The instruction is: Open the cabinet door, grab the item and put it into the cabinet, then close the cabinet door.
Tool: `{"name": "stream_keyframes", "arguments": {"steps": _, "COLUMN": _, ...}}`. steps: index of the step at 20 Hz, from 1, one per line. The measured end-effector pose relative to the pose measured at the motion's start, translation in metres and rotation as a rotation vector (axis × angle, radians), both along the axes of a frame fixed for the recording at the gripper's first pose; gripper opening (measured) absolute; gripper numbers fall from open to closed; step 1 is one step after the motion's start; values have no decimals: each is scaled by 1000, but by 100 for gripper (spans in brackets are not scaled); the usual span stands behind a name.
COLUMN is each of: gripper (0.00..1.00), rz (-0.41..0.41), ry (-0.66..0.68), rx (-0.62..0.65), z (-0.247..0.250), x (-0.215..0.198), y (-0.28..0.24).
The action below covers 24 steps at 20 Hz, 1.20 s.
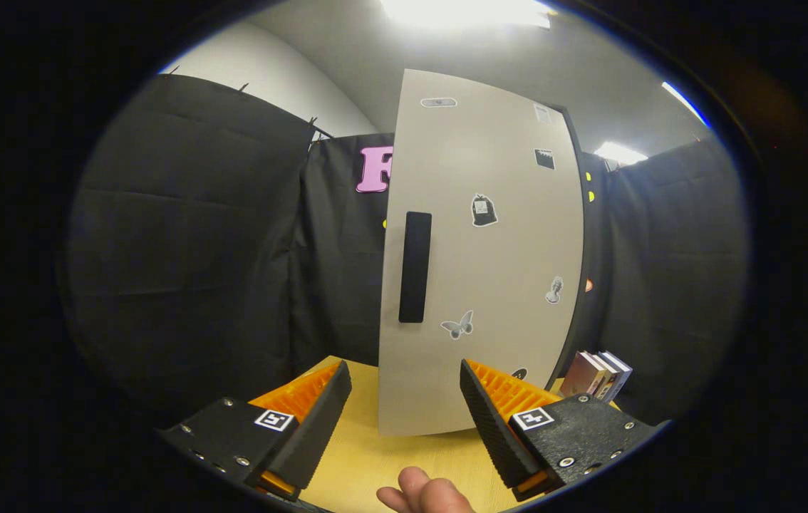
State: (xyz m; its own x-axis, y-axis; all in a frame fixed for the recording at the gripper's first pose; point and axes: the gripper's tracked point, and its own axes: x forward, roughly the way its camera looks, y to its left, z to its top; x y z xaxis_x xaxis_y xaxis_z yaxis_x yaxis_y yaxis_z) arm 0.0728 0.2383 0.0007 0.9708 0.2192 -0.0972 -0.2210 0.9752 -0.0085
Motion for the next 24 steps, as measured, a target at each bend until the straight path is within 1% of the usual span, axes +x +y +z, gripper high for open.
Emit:
{"name": "stream_keyframes", "arguments": {"steps": 6, "gripper": 95, "rz": 1, "ry": -5, "rx": -3, "z": 0, "x": 4, "y": 11}}
{"name": "stream_keyframes", "arguments": {"steps": 9, "gripper": 95, "rz": 13, "ry": 2, "rx": -1, "z": -1, "x": 4, "y": 20}}
{"name": "stream_keyframes", "arguments": {"steps": 13, "gripper": 95, "rz": 9, "ry": 3, "rx": 3, "z": -5, "x": 4, "y": 21}}
{"name": "stream_keyframes", "arguments": {"steps": 24, "gripper": 95, "rz": -40, "ry": 12, "rx": 10, "z": -11, "x": 5, "y": 8}}
